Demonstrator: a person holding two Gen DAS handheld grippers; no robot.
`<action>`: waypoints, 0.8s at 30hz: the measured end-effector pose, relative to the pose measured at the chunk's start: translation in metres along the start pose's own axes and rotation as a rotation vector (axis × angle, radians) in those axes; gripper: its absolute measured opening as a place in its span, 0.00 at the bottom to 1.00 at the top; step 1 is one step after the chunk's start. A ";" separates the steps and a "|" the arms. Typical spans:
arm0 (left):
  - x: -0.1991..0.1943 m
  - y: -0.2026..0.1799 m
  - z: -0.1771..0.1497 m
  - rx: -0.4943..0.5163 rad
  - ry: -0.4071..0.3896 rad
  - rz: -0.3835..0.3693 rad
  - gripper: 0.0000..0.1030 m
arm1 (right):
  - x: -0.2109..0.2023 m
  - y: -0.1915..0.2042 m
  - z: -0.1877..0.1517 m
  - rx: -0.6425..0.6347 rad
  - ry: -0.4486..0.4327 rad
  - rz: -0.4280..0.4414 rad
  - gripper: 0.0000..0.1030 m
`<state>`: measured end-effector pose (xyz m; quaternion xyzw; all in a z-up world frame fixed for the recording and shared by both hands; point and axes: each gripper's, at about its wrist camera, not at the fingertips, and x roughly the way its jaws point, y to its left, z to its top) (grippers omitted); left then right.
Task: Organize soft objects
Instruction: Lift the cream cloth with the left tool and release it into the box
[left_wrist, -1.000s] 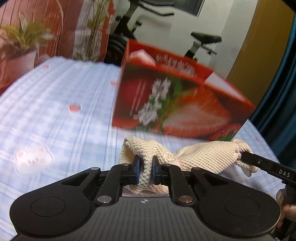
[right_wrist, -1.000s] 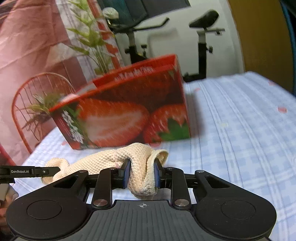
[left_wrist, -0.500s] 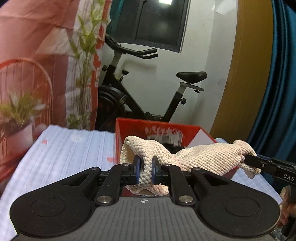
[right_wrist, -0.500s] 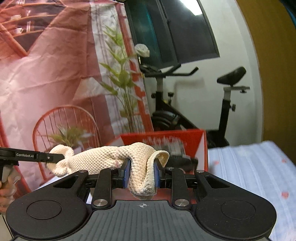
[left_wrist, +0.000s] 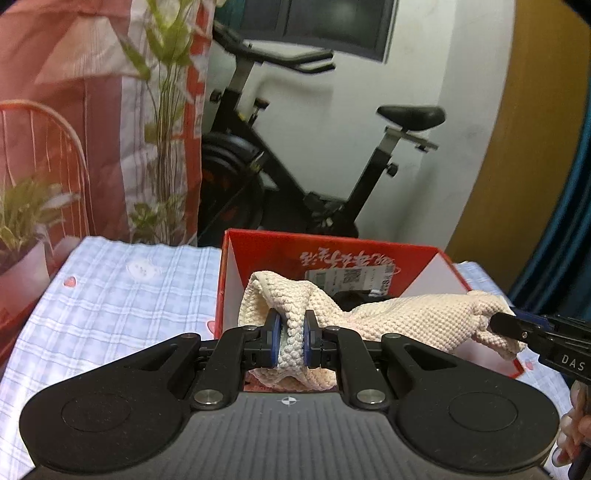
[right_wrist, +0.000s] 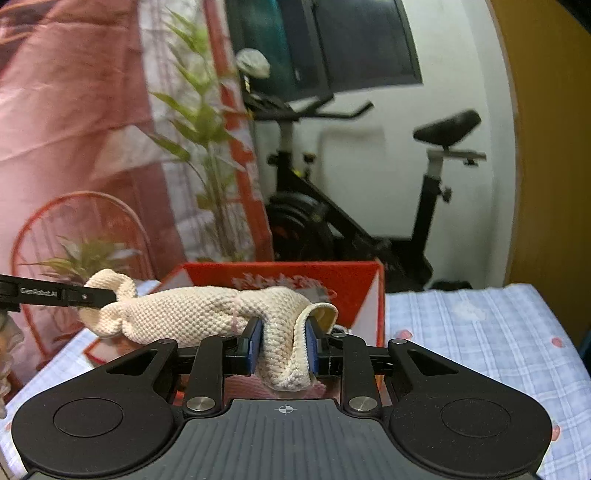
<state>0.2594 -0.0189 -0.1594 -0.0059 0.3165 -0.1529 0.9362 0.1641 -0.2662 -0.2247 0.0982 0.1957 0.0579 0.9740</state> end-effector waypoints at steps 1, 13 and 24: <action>0.006 0.000 0.002 0.003 0.011 0.007 0.13 | 0.008 -0.001 0.000 0.002 0.012 -0.011 0.21; 0.046 -0.001 0.005 0.034 0.081 0.050 0.13 | 0.069 -0.005 0.002 -0.050 0.124 -0.059 0.20; 0.055 0.000 0.004 0.045 0.103 0.051 0.13 | 0.085 0.004 -0.007 -0.083 0.190 -0.056 0.20</action>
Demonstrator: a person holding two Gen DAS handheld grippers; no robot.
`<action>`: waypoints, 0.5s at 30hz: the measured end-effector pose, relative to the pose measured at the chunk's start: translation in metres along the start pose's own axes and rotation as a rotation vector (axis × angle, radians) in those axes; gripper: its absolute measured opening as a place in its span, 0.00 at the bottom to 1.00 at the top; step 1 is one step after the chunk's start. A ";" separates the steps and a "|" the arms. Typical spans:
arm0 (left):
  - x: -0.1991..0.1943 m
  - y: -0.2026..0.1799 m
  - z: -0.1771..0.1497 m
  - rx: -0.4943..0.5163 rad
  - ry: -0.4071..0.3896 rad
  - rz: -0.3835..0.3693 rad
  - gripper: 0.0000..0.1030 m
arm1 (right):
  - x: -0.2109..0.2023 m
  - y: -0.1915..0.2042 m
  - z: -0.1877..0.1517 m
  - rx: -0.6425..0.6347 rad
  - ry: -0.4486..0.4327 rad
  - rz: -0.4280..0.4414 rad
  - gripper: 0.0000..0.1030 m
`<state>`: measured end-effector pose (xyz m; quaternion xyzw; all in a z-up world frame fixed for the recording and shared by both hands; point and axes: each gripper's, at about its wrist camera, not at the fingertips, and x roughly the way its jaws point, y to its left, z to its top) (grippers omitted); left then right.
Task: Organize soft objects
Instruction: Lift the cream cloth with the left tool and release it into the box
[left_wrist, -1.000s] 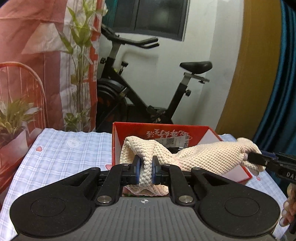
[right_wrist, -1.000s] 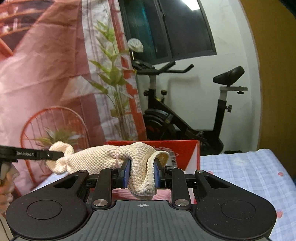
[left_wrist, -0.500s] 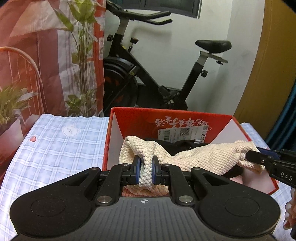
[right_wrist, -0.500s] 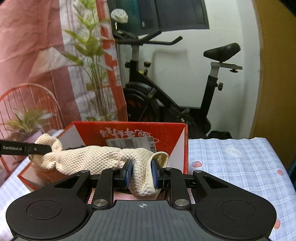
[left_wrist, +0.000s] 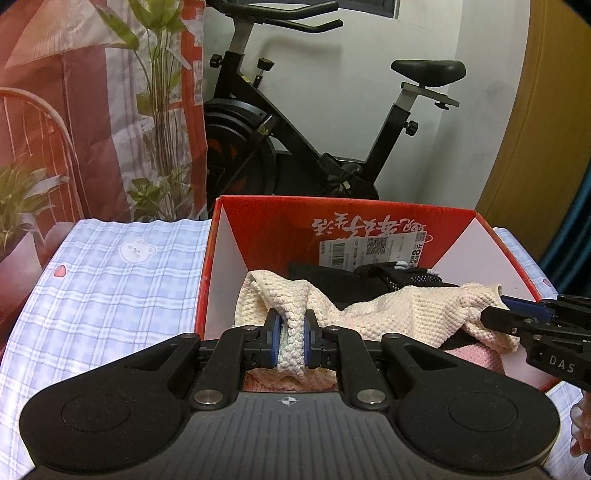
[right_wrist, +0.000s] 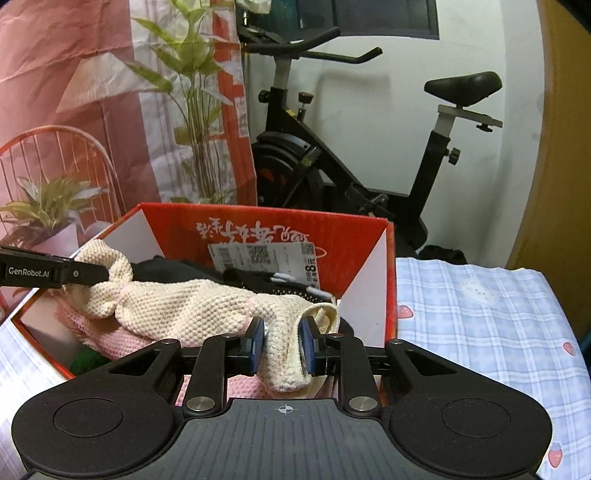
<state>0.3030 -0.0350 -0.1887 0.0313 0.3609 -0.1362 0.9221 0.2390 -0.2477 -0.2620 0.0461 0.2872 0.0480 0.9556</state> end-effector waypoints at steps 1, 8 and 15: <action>0.000 0.000 -0.001 0.001 0.001 0.000 0.13 | 0.001 0.000 -0.001 -0.004 0.005 -0.001 0.20; -0.003 0.001 -0.001 0.012 -0.011 -0.008 0.15 | 0.001 0.006 -0.002 -0.018 0.023 -0.014 0.27; -0.031 -0.002 -0.005 0.016 -0.097 -0.004 0.68 | -0.014 0.016 -0.002 -0.032 -0.016 -0.038 0.71</action>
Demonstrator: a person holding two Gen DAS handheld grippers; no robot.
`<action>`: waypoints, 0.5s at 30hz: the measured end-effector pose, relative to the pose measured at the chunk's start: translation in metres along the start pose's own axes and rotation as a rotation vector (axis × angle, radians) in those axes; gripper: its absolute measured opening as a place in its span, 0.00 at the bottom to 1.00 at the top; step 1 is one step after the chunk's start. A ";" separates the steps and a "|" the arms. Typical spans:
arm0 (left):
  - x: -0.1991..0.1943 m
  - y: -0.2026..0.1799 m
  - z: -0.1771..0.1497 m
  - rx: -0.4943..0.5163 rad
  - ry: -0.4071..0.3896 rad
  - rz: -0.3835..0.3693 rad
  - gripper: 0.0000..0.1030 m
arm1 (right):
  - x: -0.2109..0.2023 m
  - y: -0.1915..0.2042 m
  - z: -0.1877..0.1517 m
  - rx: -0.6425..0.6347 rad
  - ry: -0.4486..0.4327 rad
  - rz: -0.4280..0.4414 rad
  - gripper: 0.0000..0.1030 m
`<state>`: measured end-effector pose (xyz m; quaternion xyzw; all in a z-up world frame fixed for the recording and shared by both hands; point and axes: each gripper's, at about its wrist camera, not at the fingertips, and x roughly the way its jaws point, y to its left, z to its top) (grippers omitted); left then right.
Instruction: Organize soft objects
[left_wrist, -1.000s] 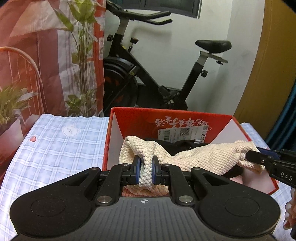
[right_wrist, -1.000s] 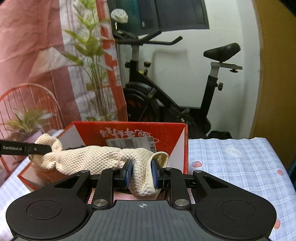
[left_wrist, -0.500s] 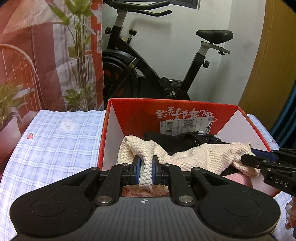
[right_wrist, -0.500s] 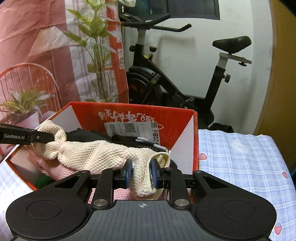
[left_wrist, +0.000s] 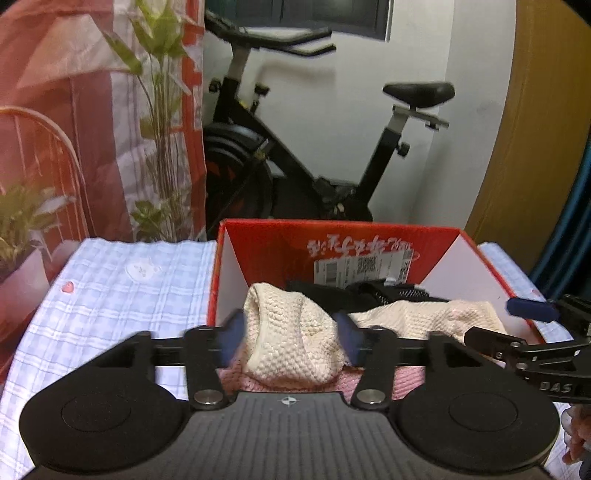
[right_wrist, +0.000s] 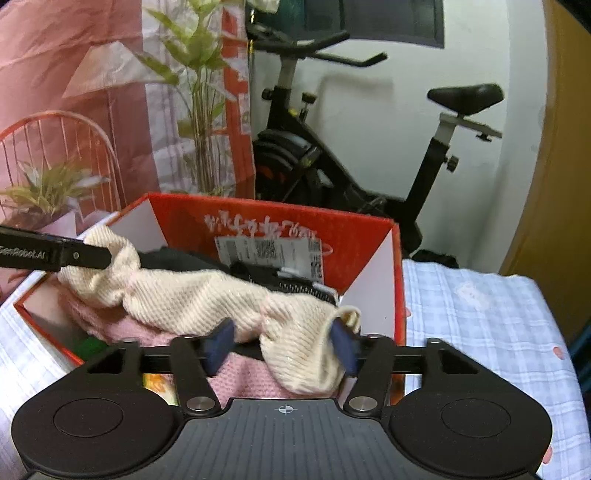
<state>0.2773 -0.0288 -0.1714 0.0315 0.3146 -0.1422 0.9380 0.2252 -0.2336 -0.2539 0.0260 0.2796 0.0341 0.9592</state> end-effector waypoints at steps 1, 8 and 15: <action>-0.005 -0.001 -0.001 0.003 -0.013 0.005 0.78 | -0.005 0.001 0.001 0.012 -0.019 -0.001 0.80; -0.054 -0.008 -0.005 0.040 -0.112 0.015 1.00 | -0.047 0.011 0.014 0.036 -0.098 0.015 1.00; -0.109 -0.006 -0.010 -0.001 -0.158 0.018 1.00 | -0.102 0.022 0.018 0.044 -0.183 0.043 1.00</action>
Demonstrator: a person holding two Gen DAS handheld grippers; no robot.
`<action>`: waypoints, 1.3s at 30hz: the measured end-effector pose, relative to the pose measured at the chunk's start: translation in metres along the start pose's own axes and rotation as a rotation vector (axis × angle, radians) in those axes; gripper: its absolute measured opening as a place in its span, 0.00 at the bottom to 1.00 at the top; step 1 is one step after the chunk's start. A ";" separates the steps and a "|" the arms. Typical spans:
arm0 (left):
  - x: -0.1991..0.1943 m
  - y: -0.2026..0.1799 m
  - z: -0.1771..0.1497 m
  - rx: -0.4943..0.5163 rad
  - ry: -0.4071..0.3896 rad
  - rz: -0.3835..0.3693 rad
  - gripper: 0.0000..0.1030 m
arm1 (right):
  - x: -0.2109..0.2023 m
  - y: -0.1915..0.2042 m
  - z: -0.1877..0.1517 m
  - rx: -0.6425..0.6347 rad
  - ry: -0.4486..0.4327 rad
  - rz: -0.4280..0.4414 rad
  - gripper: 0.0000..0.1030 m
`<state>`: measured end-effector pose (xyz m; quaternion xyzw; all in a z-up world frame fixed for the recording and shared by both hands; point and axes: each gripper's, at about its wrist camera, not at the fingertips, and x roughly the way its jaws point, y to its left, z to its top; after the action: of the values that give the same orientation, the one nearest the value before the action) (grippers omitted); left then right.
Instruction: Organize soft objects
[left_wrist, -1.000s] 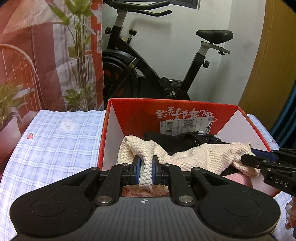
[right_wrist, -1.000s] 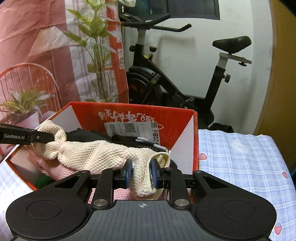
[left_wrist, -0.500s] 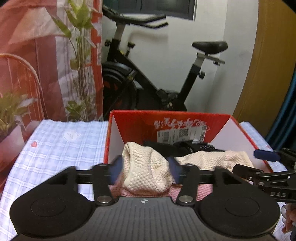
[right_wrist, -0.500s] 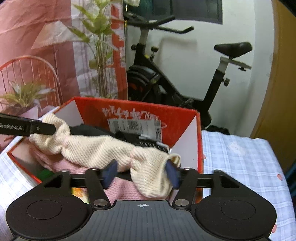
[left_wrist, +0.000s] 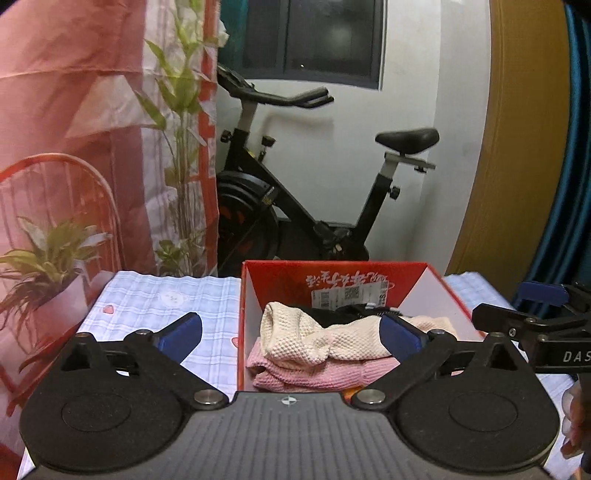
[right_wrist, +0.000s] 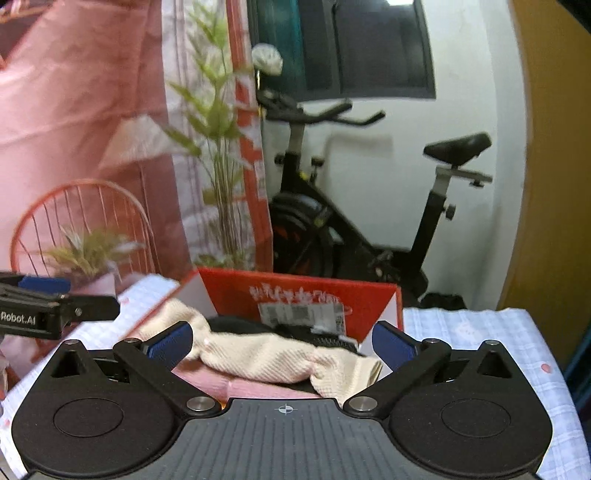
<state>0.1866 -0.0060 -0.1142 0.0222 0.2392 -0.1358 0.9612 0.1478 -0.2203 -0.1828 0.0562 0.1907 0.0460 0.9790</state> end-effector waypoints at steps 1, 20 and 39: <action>-0.008 0.001 0.001 0.002 -0.018 -0.001 1.00 | -0.008 0.002 0.003 0.001 -0.009 -0.016 1.00; -0.172 -0.023 0.032 0.041 -0.226 0.107 1.00 | -0.168 0.033 0.044 0.066 -0.087 -0.057 1.00; -0.201 -0.047 0.029 0.079 -0.246 0.175 1.00 | -0.229 0.033 0.052 0.018 -0.148 -0.146 1.00</action>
<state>0.0164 -0.0035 0.0057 0.0640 0.1114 -0.0626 0.9897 -0.0464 -0.2180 -0.0468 0.0543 0.1221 -0.0316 0.9905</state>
